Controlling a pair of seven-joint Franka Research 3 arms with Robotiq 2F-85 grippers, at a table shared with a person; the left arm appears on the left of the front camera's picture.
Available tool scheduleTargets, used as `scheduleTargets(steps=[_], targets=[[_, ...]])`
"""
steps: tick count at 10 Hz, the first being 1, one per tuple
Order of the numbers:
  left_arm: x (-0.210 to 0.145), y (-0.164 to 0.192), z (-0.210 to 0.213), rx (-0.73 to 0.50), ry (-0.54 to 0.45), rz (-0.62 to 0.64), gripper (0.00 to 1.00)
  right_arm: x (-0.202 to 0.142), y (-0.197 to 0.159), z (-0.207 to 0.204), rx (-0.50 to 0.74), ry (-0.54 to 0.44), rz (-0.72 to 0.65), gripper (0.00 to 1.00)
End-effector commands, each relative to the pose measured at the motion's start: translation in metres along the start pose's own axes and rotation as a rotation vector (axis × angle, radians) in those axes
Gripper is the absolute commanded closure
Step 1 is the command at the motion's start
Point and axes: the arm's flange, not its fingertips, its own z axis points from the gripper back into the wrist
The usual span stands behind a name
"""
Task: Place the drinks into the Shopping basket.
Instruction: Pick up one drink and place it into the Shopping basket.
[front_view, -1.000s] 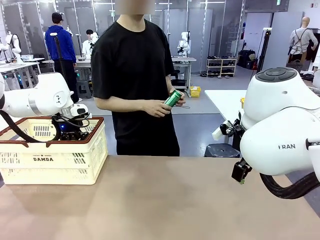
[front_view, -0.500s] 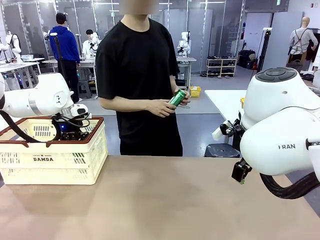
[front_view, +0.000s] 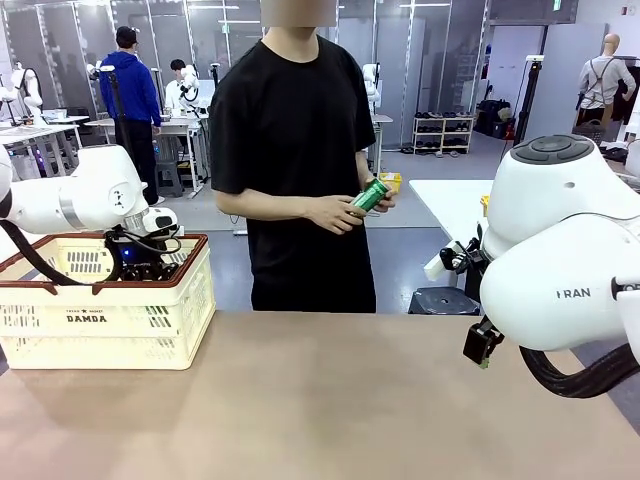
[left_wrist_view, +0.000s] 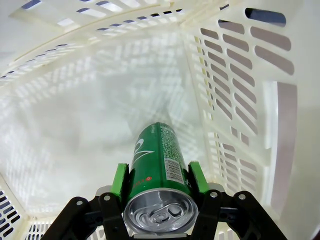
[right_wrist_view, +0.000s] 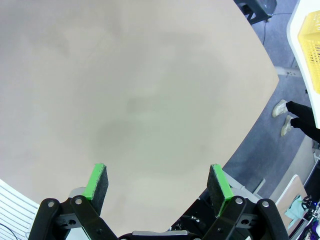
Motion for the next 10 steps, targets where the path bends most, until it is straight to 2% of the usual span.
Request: scheduleTargets(steps=[1, 3, 6, 8, 10], targets=[[-0.0006, 0.0009, -0.0005, -0.005, -0.002, 0.005, 0.42, -0.0006, -0.0008, -0.0001, 0.002, 0.000, 0.006, 0.00], [-0.0001, -0.0017, 0.0062, 0.046, 0.036, 0.009, 0.42, -0.0006, -0.0008, -0.0001, 0.002, 0.000, 0.006, 0.00], [0.0021, 0.0046, 0.0016, 0.094, 0.017, 0.036, 0.42, -0.0006, -0.0008, -0.0001, 0.002, 0.000, 0.006, 0.00], [0.0018, 0.0046, -0.0010, 0.057, 0.014, 0.029, 0.42, -0.0006, -0.0008, -0.0001, 0.002, 0.000, 0.006, 0.00], [-0.0005, 0.0034, 0.0012, 0.044, 0.028, 0.024, 0.23, -0.0006, -0.0008, -0.0001, 0.002, 0.000, 0.006, 0.00]])
